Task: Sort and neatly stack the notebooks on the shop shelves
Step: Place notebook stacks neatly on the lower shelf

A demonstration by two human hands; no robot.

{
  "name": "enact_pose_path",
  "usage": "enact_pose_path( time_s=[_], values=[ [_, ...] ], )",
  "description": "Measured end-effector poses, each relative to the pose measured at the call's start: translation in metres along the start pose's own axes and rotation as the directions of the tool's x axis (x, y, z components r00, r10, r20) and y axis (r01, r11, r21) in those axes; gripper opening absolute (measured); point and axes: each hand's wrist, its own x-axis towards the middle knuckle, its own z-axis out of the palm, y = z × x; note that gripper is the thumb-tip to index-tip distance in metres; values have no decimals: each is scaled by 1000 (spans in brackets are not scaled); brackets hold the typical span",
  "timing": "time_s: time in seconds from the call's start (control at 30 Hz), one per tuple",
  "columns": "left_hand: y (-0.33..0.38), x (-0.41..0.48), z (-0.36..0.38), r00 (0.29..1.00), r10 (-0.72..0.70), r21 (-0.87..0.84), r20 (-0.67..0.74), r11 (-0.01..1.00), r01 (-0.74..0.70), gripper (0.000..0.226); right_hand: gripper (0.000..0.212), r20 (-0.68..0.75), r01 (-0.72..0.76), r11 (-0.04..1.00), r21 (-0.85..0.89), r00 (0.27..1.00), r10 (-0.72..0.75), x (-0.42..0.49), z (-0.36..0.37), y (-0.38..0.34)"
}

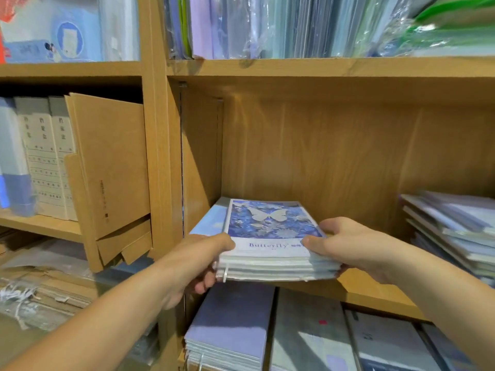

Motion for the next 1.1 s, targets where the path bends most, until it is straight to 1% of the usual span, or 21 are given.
enact_pose_path(
  time_s=[0.03, 0.1, 0.17, 0.2, 0.27, 0.33, 0.4, 0.47, 0.53, 0.57, 0.6, 0.67, 0.7, 0.77, 0.87, 0.97, 1.1],
  values=[
    [1, -7, 7, 999, -5, 45, 34, 999, 3, 32, 21, 3, 3, 999, -52, 1000, -2, -9, -1, 7],
    [6, -20, 24, 998, 53, 119, 26, 991, -55, 32, 22, -4, 20, 992, -124, 1000, -21, -24, 1, 17],
    [13, -36, 36, 990, 141, 270, -22, 954, -130, 33, 16, -15, 50, 990, -132, 999, -52, -41, 1, 23],
    [15, -47, 40, 983, 185, 325, -12, 930, -171, 33, 13, -25, 62, 991, -114, 998, -65, -51, -1, 27],
    [12, -71, 47, 970, 228, 328, 81, 913, -242, 33, 7, -57, 64, 996, -65, 996, -68, -77, -8, 39],
    [2, -98, 57, 951, 251, 275, 178, 916, -293, 31, 14, -82, 45, 999, -16, 996, -46, -110, -12, 56],
    [-13, -121, 68, 930, 288, 233, 228, 911, -339, 24, 24, -111, 9, 1000, -12, 994, -10, -145, -13, 75],
    [-32, -138, 83, 921, 304, 250, 245, 898, -363, 23, 29, -128, -29, 999, -23, 991, 26, -181, -11, 99],
    [-55, -153, 102, 905, 334, 339, 264, 846, -411, 25, 29, -158, -56, 996, -66, 986, 45, -215, -9, 124],
    [-66, -161, 113, 892, 349, 351, 286, 828, -437, 26, 29, -183, -63, 993, -102, 982, 43, -230, -9, 137],
    [-78, -168, 124, 879, 356, 318, 318, 833, -452, 28, 29, -207, -67, 988, -138, 978, 38, -243, -10, 149],
    [-99, -177, 144, 863, 332, 213, 381, 877, -431, 30, 30, -238, -89, 978, -190, 970, 42, -264, -10, 170],
    [-109, -178, 152, 859, 310, 192, 408, 890, -413, 28, 29, -246, -110, 971, -214, 968, 56, -272, -9, 180],
    [-126, -174, 169, 848, 267, 179, 458, 906, -382, 24, 36, -244, -175, 955, -239, 963, 115, -285, -6, 197],
    [-147, -164, 192, 841, 224, 207, 493, 908, -363, 22, 37, -231, -249, 957, -149, 950, 211, -289, 1, 223],
    [-160, -148, 216, 833, 236, 228, 500, 892, -390, 24, 33, -248, -289, 951, -112, 935, 255, -272, 2, 250],
    [-165, -107, 248, 850, 228, 269, 476, 882, -387, 28, 61, -268, -306, 944, -123, 926, 266, -222, -5, 284]
  ],
)
